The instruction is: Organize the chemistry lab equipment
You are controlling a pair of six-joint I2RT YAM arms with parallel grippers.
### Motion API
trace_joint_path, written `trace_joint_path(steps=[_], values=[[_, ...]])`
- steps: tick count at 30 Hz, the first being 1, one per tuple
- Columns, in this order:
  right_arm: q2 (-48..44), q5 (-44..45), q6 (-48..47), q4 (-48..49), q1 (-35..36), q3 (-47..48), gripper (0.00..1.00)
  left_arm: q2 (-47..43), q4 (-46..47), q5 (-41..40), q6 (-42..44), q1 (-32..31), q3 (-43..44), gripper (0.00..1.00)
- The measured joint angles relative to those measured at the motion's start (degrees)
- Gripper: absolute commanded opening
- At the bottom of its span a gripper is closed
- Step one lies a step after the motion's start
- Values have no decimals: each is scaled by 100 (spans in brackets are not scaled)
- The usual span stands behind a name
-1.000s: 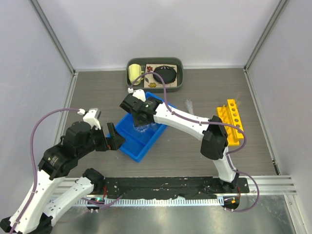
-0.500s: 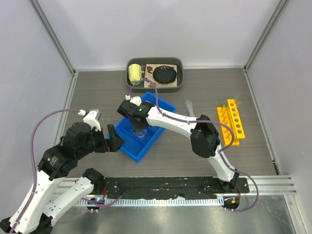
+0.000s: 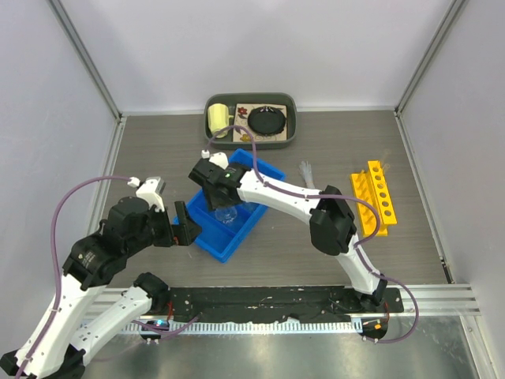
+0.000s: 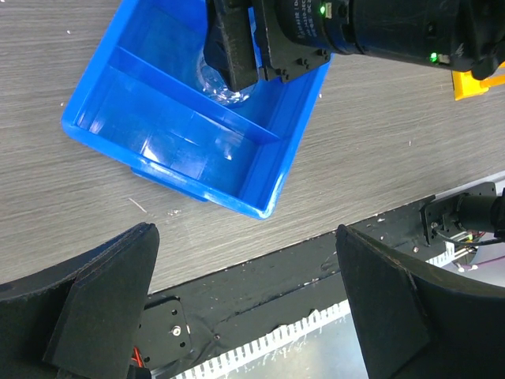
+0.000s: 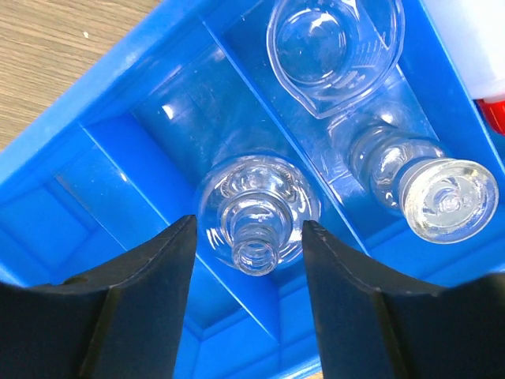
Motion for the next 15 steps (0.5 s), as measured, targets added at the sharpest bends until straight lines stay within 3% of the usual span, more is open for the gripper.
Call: trace_joint_path(steps=[8,15], values=[[-175,59,-87,-127,-7,271,67,83,-61,-46,0,0,7,100],[-1250,330,-304,-212,-315,-4,67,232,-142,-157,-4,0,81,100]])
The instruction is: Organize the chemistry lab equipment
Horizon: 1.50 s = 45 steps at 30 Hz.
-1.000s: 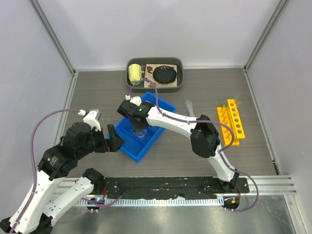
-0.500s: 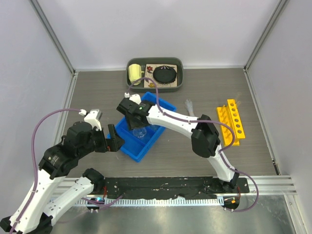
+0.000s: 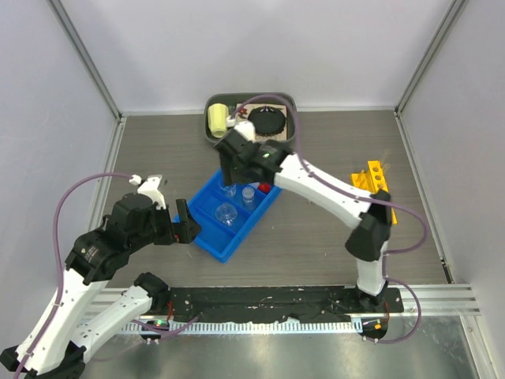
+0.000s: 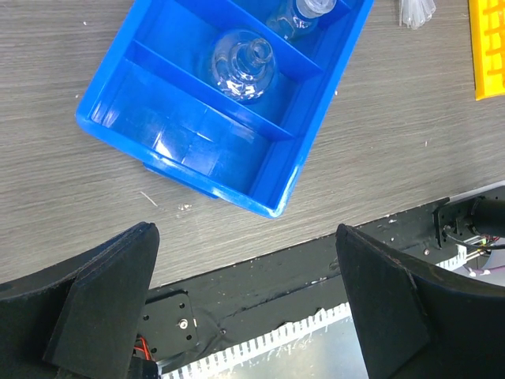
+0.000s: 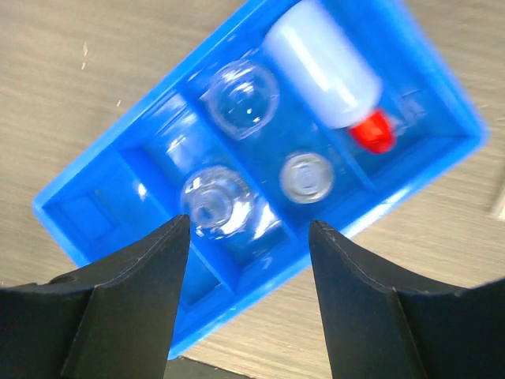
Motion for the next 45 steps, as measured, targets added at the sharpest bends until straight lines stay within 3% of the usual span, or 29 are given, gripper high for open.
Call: trace_joint_path(steps=[7,24,35,45], values=[[-1276,20,-389,282,-1478,-1187,67,83,-20,-15,2,0,111,100],[-1113,-752,-1379,1141,-3585,-2393,69,186,407,339,238,0,129,100],[-74,-1460,-1720,1534,-3807,-2815,69,190,544,466,348,0,46,100],[116,-1528,-1797,1631,-3814,-3171,65,151,546,505,437,0,22,100]])
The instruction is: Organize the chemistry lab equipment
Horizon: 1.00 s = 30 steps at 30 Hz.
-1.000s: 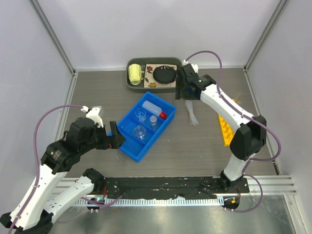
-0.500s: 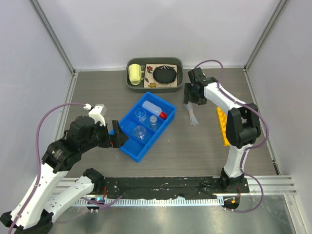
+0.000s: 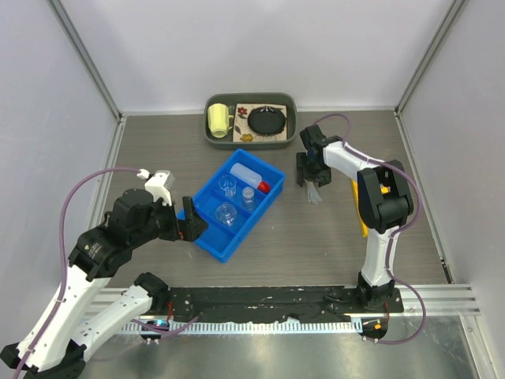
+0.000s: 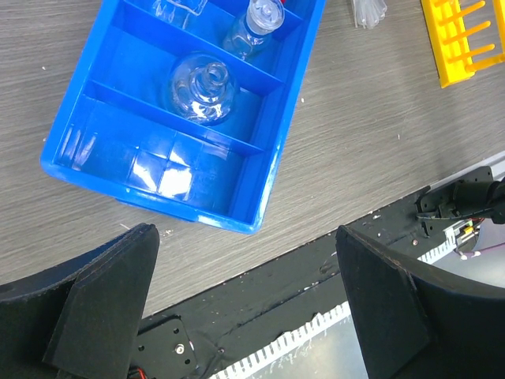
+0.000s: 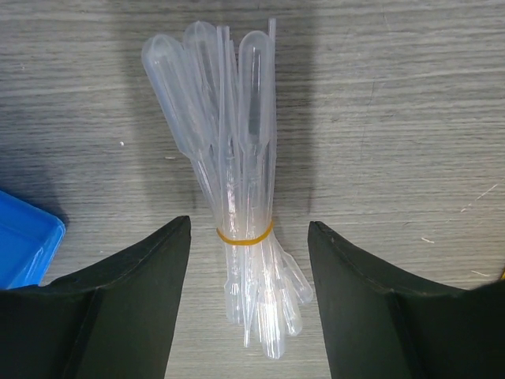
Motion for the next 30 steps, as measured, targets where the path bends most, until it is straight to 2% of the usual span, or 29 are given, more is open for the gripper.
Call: trace_joint_path(steps=[6,9,10,12,13,15,24,30], values=[[129,-2,-7,76,0,-2,52,-42,-2,0,2,0,0,100],[168,-22,-17,109,0,11,36,-39,-4,-2,2,0,0,100],[173,-33,-7,120,0,11,27,-39,-2,-2,2,0,0,100],[175,-50,-20,133,0,13,20,-39,-4,-2,2,0,0,100],[175,-57,-20,136,0,15,12,-39,-4,-2,0,0,0,100],[175,-57,-42,131,0,17,9,-39,-2,0,0,0,0,100],[33,236,-74,-129,57,48,7,-17,-20,-28,-15,0,28,100],[-811,767,-155,-688,457,238,8,-20,-66,-380,-280,0,293,100]])
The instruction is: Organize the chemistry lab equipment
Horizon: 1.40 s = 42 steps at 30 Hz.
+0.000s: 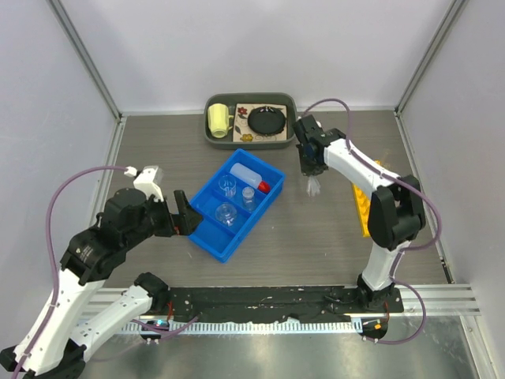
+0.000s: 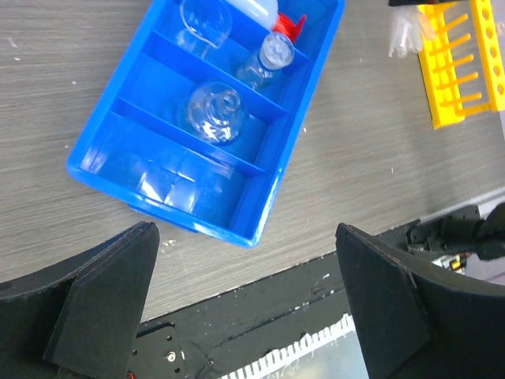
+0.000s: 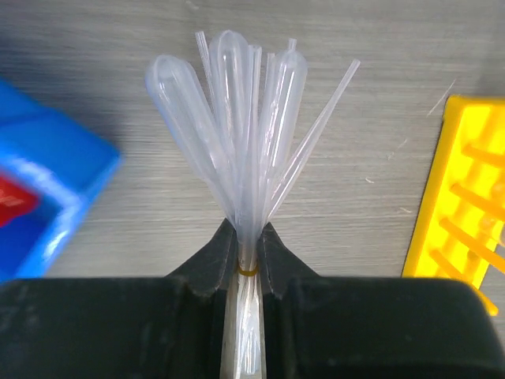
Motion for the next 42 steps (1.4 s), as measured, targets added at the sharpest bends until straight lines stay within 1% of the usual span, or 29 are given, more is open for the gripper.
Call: trace_joint_path(steps=[4,8,13,19,25,30,42], values=[[-538,332,-2,-286,710,629,10,-116,-68,-483,-321,0,140,100],[-887,376,4,-365,1506,1231,12,-205,-260,-1051,-693,0,343,100],[-1012,-31,11,-310,2310,1375,12,-210,-402,-1526,-977,0,529,100],[-544,-734,9,-120,2962,1414,12,-129,-514,-1878,-905,0,887,100],[173,-1119,-52,-13,3438,1716,12,52,-509,-2083,-640,0,1169,100],[483,-1287,-146,59,3703,1915,13,258,-501,-2096,-468,0,1196,100],[1023,-1346,-260,208,3956,1974,12,503,-323,-2072,-302,0,1196,100]])
